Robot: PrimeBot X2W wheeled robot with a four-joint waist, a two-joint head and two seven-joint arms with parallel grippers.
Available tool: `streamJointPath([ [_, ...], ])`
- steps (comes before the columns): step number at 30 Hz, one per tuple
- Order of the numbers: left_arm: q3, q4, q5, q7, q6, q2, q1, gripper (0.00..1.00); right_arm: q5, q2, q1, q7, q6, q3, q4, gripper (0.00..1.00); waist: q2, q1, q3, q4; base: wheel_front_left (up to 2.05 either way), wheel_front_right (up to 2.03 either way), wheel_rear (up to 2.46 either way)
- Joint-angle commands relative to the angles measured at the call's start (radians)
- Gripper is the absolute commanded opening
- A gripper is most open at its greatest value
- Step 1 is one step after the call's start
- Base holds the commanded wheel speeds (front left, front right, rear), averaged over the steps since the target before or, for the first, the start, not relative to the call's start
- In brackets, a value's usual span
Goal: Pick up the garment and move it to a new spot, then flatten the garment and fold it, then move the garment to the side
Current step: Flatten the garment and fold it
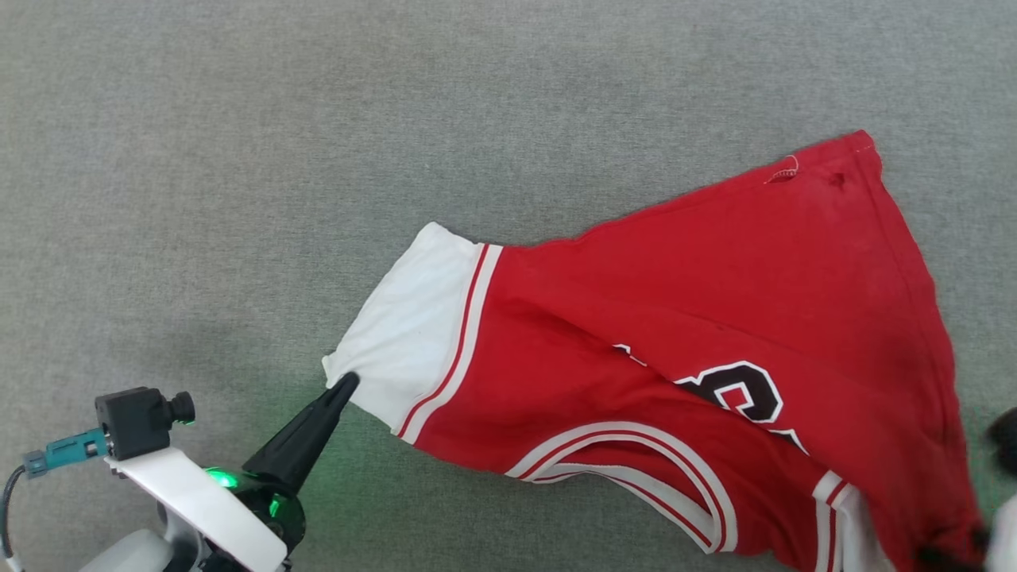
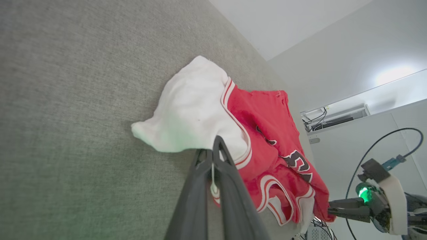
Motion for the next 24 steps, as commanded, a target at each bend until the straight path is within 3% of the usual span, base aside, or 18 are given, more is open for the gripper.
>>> streamJointPath([
  [1, -0.001, -0.003, 0.006, -0.002, -0.002, -0.005, -0.011, 0.0, 0.011, -0.01, -0.025, -0.019, -0.001, -0.054, -0.021, 1.0, -0.0001, 0.0, 0.002, 0.008, 0.0, 0.0, 0.0],
  [6, -0.009, -0.009, 0.014, -0.002, -0.002, -0.023, -0.02, 0.0, 0.026, -0.058, -0.12, -0.039, -0.001, -0.222, -0.056, 1.0, -0.0001, 0.0, 0.013, 0.031, 0.0, 0.0, 0.0],
  [9, -0.007, -0.012, 0.019, -0.004, -0.002, -0.035, -0.037, 0.0, -0.009, -0.102, -0.246, -0.086, -0.001, -0.237, -0.023, 1.0, -0.0001, 0.0, 0.035, 0.046, 0.0, 0.0, 0.0],
  [16, -0.029, -0.008, 0.041, 0.007, -0.002, -0.079, -0.097, 0.0, -0.171, -0.125, -0.598, -0.28, -0.001, -0.021, 0.228, 1.0, -0.0001, 0.0, 0.109, 0.096, 0.0, 0.0, 0.0],
  [24, -0.062, 0.007, 0.047, 0.013, -0.002, -0.112, -0.148, 0.0, -0.231, -0.123, -0.765, -0.297, -0.001, 0.154, 0.489, 1.0, -0.0001, 0.0, 0.16, 0.141, 0.0, 0.0, 0.0],
])
